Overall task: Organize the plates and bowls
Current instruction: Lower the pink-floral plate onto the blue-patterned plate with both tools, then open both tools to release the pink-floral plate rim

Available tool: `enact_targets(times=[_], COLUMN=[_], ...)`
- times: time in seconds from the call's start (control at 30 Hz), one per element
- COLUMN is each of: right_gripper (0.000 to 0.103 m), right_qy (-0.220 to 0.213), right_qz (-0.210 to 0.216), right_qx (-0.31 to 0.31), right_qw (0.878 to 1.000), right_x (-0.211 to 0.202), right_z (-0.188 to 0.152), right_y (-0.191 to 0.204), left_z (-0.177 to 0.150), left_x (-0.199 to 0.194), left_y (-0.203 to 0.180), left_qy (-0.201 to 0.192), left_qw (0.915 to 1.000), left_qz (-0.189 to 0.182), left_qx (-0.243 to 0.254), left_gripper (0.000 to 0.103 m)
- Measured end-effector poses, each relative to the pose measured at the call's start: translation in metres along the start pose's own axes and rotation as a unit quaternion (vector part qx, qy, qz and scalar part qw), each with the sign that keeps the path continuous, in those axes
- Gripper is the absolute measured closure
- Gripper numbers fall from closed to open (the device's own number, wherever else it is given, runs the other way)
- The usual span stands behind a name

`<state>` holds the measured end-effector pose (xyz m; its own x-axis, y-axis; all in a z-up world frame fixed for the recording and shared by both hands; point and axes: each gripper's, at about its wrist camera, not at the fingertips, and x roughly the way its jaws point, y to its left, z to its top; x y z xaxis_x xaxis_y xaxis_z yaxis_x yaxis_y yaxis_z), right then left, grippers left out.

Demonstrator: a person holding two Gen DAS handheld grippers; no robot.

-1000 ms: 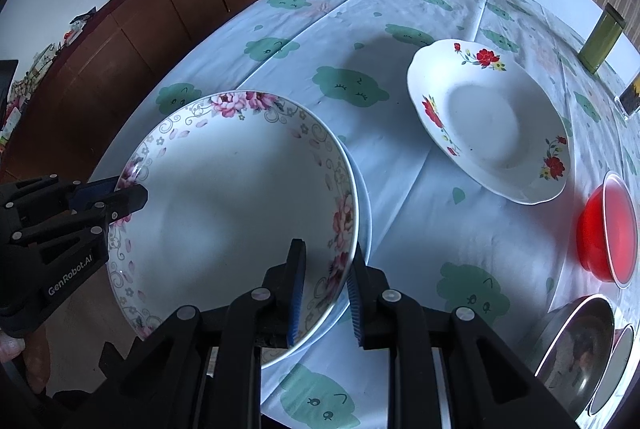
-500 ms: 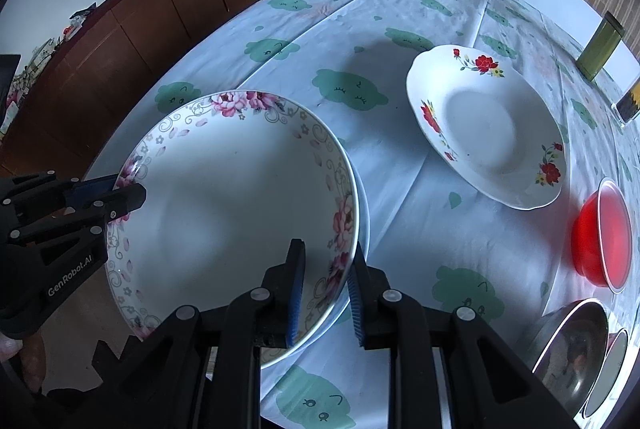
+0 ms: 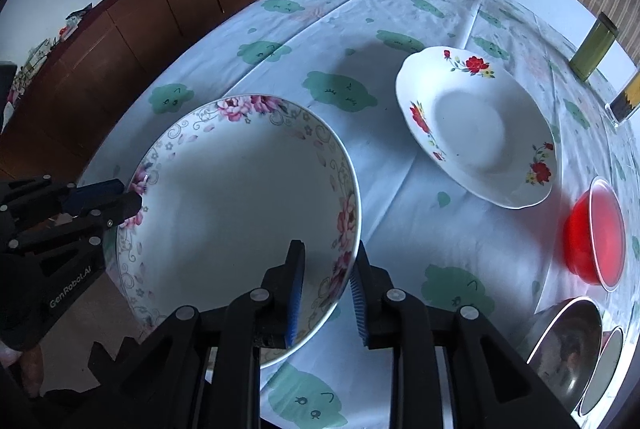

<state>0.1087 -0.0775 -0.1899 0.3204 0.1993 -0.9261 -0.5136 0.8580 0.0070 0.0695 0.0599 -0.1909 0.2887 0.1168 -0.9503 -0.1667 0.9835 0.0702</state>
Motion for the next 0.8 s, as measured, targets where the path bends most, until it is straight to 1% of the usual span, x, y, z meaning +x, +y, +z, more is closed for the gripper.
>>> enact_targets(times=[0.17, 0.2, 0.23, 0.3, 0.37, 0.4, 0.43, 0.47, 0.5, 0.53, 0.7, 0.8], right_gripper=[0.077, 0.077, 0.077, 0.072, 0.069, 0.067, 0.063, 0.060, 0.054, 0.051, 0.050, 0.050], right_qy=[-0.001, -0.001, -0.001, -0.001, -0.002, -0.002, -0.002, -0.002, -0.001, 0.002, -0.009, -0.008], right_qz=[0.000, -0.001, -0.004, -0.005, -0.001, 0.000, 0.004, 0.013, 0.016, 0.016, 0.020, 0.018], right_qx=[0.000, -0.002, -0.007, -0.019, -0.018, -0.016, -0.014, -0.011, -0.008, -0.006, -0.009, -0.008], right_qw=[1.000, 1.000, 1.000, 1.000, 1.000, 1.000, 1.000, 1.000, 1.000, 1.000, 1.000, 1.000], right_x=[-0.0007, -0.0009, -0.0010, -0.0009, -0.0010, -0.0012, -0.0012, -0.0008, -0.0005, 0.0003, -0.0044, -0.0038], right_z=[-0.0010, -0.0013, -0.0015, -0.0023, -0.0030, -0.0033, -0.0031, -0.0027, -0.0028, -0.0031, -0.0014, -0.0001], right_y=[0.0026, 0.0034, 0.0039, 0.0077, 0.0082, 0.0080, 0.0075, 0.0070, 0.0065, 0.0060, 0.0086, 0.0085], left_z=[0.0004, 0.0006, 0.0007, 0.0014, 0.0015, 0.0014, 0.0014, 0.0015, 0.0019, 0.0024, 0.0033, 0.0035], left_x=[0.0002, 0.0003, -0.0004, -0.0025, -0.0036, -0.0035, -0.0034, -0.0036, -0.0043, -0.0053, -0.0039, -0.0028], left_y=[0.0000, 0.0005, 0.0010, 0.0022, 0.0015, 0.0013, 0.0016, 0.0020, 0.0030, 0.0043, 0.0073, 0.0069], left_qy=[0.001, 0.001, -0.001, -0.006, -0.008, -0.008, -0.007, -0.008, -0.010, -0.013, -0.010, -0.007], left_qw=[1.0000, 1.0000, 1.0000, 0.9999, 0.9999, 0.9999, 0.9999, 0.9999, 0.9998, 0.9997, 0.9996, 0.9997], left_qz=[0.001, 0.003, 0.005, 0.004, 0.005, 0.006, 0.006, 0.007, 0.010, 0.011, 0.003, 0.004], left_qx=[-0.003, -0.005, -0.008, -0.010, -0.009, -0.009, -0.010, -0.012, -0.014, -0.017, -0.025, -0.024], left_gripper=[0.088, 0.086, 0.080, 0.074, 0.073, 0.069, 0.061, 0.056, 0.048, 0.044, 0.043, 0.043])
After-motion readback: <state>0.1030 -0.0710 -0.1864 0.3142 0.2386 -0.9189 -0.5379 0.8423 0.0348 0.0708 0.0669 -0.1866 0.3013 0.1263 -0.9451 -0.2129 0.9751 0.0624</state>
